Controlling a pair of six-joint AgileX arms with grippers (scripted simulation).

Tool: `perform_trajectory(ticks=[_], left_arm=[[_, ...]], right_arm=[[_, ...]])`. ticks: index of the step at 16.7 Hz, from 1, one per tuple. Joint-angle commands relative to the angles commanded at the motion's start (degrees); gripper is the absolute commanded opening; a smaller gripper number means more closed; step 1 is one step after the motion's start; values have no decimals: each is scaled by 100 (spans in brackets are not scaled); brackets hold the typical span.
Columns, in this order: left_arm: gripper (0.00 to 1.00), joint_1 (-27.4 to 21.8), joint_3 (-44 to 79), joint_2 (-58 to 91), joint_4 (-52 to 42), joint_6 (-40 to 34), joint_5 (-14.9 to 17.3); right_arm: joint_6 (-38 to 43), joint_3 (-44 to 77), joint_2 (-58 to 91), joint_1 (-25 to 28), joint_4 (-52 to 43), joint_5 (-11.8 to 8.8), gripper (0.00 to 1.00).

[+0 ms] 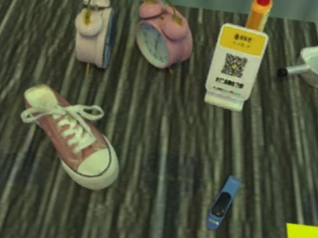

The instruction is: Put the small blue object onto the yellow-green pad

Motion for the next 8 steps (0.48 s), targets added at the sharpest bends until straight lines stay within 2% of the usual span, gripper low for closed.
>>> perform_trajectory(ticks=[4, 8], left_arm=[[100, 0, 0, 0, 0, 0, 0], [100, 0, 0, 0, 0, 0, 0]], right_arm=[[145, 175, 177, 92, -140, -8, 100], [932, 1188, 1269, 562, -913, -14, 100]])
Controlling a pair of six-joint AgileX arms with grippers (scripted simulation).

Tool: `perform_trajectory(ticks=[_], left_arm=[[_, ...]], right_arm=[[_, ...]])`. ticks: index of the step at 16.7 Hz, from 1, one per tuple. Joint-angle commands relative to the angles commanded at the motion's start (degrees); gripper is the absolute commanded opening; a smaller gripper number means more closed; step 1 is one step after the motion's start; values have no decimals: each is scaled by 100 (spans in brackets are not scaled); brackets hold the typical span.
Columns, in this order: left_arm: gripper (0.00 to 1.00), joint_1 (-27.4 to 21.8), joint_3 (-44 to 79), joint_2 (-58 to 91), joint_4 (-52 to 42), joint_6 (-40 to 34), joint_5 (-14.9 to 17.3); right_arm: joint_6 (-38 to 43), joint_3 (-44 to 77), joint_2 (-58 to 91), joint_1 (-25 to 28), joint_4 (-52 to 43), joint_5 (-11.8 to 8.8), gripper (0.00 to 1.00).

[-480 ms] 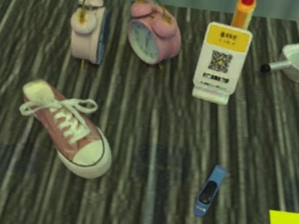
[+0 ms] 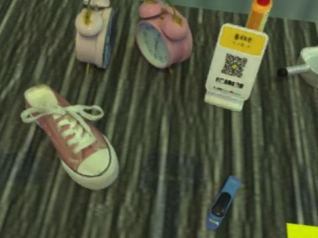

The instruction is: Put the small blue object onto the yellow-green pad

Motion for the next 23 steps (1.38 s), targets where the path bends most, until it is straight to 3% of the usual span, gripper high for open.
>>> perform_trajectory(ticks=[15, 19, 23], left_arm=[[100, 0, 0, 0, 0, 0, 0], [100, 0, 0, 0, 0, 0, 0], [100, 0, 0, 0, 0, 0, 0]], right_arm=[[4495, 5758, 7885, 2749, -4741, -1, 100], [5196, 6695, 9022, 3174, -5426, -2, 100], [5387, 6959, 9325, 3290, -5606, 0, 100]])
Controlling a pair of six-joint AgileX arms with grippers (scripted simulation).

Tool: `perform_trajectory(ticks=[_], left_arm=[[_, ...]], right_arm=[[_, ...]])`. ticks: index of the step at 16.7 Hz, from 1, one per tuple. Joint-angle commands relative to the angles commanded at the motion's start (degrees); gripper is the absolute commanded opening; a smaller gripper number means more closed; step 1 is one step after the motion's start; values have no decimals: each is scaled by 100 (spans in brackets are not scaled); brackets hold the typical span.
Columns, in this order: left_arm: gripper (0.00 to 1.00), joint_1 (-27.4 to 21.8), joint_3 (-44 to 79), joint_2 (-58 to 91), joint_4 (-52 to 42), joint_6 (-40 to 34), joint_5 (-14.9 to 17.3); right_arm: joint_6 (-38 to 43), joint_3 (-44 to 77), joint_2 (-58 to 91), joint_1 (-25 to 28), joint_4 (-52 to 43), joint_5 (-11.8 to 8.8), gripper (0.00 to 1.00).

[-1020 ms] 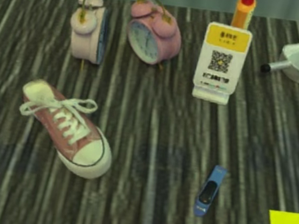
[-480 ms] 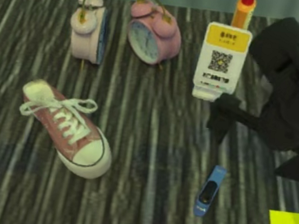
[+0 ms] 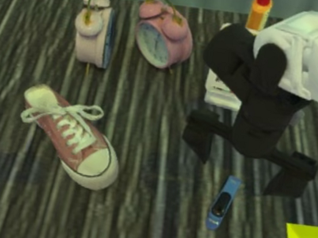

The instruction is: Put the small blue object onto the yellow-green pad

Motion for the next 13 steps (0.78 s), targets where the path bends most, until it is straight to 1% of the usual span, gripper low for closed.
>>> perform_trajectory(ticks=[4, 6, 13], left_arm=[[100, 0, 0, 0, 0, 0, 0], [100, 0, 0, 0, 0, 0, 0], [100, 0, 0, 0, 0, 0, 0]], right_arm=[[-8, -30, -10, -26, 32, -1, 100], [-13, -176, 72, -19, 233, 0, 100], [21, -1176, 705, 11, 1909, 4, 100]])
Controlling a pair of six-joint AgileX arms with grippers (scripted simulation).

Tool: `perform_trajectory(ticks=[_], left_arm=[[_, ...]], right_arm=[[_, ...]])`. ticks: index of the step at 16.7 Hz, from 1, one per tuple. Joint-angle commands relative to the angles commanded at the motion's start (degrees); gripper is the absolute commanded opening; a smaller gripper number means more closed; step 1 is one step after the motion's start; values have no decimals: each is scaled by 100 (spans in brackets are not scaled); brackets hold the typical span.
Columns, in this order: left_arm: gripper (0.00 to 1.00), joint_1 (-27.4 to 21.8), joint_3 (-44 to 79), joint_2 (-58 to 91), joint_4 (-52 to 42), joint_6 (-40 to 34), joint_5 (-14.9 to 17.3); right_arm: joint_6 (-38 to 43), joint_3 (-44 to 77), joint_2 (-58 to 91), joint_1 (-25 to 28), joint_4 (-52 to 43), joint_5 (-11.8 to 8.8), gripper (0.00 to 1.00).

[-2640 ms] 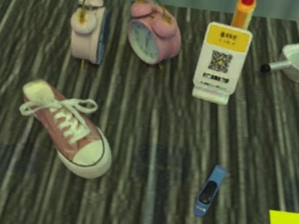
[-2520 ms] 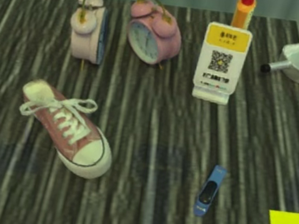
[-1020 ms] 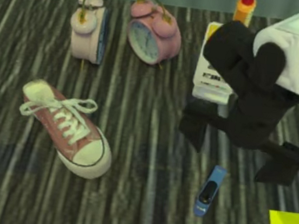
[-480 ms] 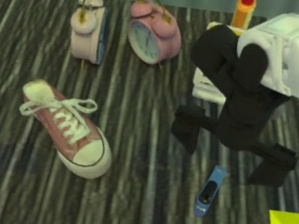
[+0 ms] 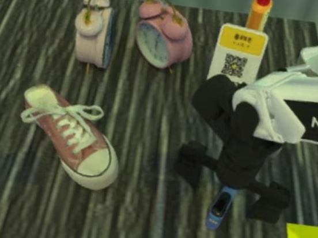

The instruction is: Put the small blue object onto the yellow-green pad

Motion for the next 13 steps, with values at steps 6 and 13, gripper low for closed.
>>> perform_trajectory(ticks=[6, 13], left_arm=[[100, 0, 0, 0, 0, 0, 0], [100, 0, 0, 0, 0, 0, 0]], right_arm=[[10, -153, 101, 8, 226, 1, 100], [10, -153, 101, 8, 226, 1, 47]])
